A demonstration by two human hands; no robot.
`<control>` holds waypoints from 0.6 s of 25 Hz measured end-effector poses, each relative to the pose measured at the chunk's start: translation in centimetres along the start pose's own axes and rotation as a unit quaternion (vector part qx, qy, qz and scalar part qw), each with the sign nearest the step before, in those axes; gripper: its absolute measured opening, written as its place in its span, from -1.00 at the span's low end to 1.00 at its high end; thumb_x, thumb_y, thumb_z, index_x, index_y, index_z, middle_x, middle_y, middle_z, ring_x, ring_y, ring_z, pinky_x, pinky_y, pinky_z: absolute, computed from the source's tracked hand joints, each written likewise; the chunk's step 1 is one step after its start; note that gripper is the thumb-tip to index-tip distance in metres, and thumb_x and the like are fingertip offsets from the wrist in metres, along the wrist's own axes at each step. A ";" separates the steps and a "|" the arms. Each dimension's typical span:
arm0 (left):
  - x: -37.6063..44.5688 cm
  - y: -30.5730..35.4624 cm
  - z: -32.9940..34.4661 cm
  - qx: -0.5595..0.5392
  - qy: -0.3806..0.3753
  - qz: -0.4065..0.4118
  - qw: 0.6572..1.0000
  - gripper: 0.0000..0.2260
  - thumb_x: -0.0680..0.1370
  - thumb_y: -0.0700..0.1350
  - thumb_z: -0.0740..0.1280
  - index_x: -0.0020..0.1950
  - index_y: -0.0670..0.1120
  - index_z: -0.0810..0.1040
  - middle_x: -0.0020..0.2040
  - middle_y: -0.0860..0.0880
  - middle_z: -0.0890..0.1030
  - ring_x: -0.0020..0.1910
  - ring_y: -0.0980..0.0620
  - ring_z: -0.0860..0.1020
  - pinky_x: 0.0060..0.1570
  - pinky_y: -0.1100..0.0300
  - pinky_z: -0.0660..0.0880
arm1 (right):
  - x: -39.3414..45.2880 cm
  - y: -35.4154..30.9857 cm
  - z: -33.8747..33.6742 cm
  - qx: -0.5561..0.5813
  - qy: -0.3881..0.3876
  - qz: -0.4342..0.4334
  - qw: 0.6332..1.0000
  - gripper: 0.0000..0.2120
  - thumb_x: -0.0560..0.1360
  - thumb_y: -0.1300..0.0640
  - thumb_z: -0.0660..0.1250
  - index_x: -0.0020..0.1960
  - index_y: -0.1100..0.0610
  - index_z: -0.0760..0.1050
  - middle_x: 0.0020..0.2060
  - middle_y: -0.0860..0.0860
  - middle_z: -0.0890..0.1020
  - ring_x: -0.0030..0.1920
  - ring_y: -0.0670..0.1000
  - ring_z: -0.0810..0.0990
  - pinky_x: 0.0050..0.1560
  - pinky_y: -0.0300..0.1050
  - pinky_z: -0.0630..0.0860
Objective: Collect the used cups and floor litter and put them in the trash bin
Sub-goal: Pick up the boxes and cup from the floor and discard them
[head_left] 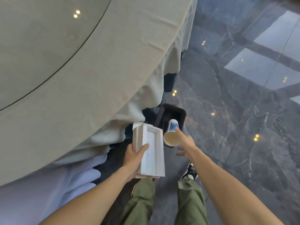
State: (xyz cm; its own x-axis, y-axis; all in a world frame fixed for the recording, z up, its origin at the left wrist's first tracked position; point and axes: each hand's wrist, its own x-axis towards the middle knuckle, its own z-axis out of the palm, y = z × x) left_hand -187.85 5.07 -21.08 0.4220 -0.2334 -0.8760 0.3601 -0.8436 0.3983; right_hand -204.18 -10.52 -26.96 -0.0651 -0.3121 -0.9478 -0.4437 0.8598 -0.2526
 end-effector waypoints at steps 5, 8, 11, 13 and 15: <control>2.0 0.5 -1.0 0.000 -0.031 -0.001 1.000 -0.47 0.55 0.14 0.46 0.41 -0.01 0.35 0.20 -0.02 0.59 0.08 0.04 0.60 -0.17 0.15 0.49 | 0.6 2.4 1.6 -0.005 -0.010 0.011 1.000 -0.44 0.60 -0.19 0.32 0.40 0.20 0.44 0.13 0.14 0.62 0.16 0.20 0.65 0.21 0.27 0.62; 2.0 1.0 -0.4 -0.003 -0.038 -0.003 0.999 -0.44 0.54 0.14 0.46 0.43 -0.04 0.36 0.19 -0.03 0.60 0.11 -0.03 0.61 -0.01 0.04 0.56 | -1.9 4.9 0.9 0.002 -0.116 0.021 0.993 -0.41 0.51 -0.29 0.40 0.32 0.13 0.52 0.10 0.13 0.71 0.09 0.17 0.74 0.16 0.20 0.66; 1.8 1.7 0.5 -0.009 -0.045 -0.008 0.999 -0.40 0.52 0.19 0.46 0.43 -0.04 0.36 0.19 -0.04 0.60 0.11 -0.06 0.62 0.10 -0.04 0.59 | -4.3 6.2 0.3 -0.003 -0.213 0.002 0.977 -0.53 0.54 -0.19 0.43 0.27 0.13 0.61 0.06 0.09 0.76 0.05 0.12 0.75 0.07 0.09 0.67; 1.5 1.7 1.0 -0.004 -0.042 -0.001 0.999 -0.42 0.53 0.21 0.45 0.41 -0.04 0.35 0.14 -0.01 0.59 0.02 0.02 0.61 -0.07 0.08 0.57 | -4.6 6.9 0.3 -0.004 -0.219 -0.012 0.976 -0.65 0.59 -0.04 0.42 0.25 0.18 0.62 0.07 0.11 0.75 0.05 0.14 0.75 0.05 0.07 0.67; 1.3 1.4 1.4 0.012 -0.030 0.013 0.999 -0.45 0.56 0.21 0.42 0.39 -0.06 0.36 0.13 0.01 0.57 -0.07 0.12 0.57 -0.21 0.20 0.48 | -4.8 7.2 0.5 -0.036 -0.188 -0.037 0.981 -0.72 0.60 0.04 0.39 0.19 0.21 0.63 0.07 0.15 0.74 0.05 0.20 0.75 0.06 0.13 0.70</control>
State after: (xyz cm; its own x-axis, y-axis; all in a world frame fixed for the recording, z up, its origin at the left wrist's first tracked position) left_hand -187.97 2.91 -22.05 0.3804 -0.2829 -0.8805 0.3303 -0.8477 0.4150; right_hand -206.62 -2.57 -24.33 0.2984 -0.1897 -0.9354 -0.4969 0.8059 -0.3219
